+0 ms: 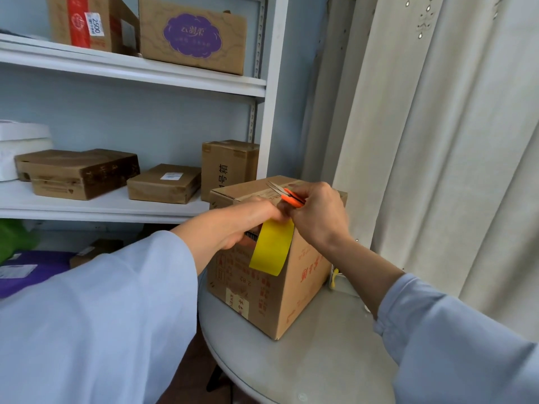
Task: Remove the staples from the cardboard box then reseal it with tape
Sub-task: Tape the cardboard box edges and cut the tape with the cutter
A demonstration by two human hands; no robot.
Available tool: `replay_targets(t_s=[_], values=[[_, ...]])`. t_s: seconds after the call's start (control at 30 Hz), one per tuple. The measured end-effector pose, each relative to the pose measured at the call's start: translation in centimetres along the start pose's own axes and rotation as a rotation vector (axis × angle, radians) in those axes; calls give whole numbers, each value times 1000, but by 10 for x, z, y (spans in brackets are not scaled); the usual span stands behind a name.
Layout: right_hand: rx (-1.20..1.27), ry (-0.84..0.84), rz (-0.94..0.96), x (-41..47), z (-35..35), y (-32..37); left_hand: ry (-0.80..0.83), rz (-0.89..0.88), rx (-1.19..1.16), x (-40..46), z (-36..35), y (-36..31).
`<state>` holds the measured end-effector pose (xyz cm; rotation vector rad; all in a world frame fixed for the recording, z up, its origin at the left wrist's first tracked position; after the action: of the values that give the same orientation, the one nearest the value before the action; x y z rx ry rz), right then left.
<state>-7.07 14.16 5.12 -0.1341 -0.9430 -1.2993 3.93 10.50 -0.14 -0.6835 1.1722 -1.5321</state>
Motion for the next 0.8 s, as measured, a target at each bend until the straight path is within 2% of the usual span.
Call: replay_targets(t_s=[0.23,0.37,0.5,0.7,0.8], values=[[13,33,92,0,2,18,55,29,-47,-2,6,16],[114,32,-17,10,9,3,19,-37,-52,0,10,2],[176,89,-118,23,15,-13,98,-44,-115,1,5,-4],[25,119,-31,13,2,-7,95,97,36,8,2,18],[21,153,-36,13,-1,-9,82,87,88,5,3,13]])
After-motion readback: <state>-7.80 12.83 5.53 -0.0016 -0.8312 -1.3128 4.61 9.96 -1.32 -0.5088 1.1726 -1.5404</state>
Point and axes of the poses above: each hand's wrist, its own x-axis towards the middle knuckle, its own z-axis out of the back of the hand, y = z × x, the point moved 8 cm from there along x, towards the middle knuckle, and after that the axes turned 4 degrees about z, right-handed, at the moved point
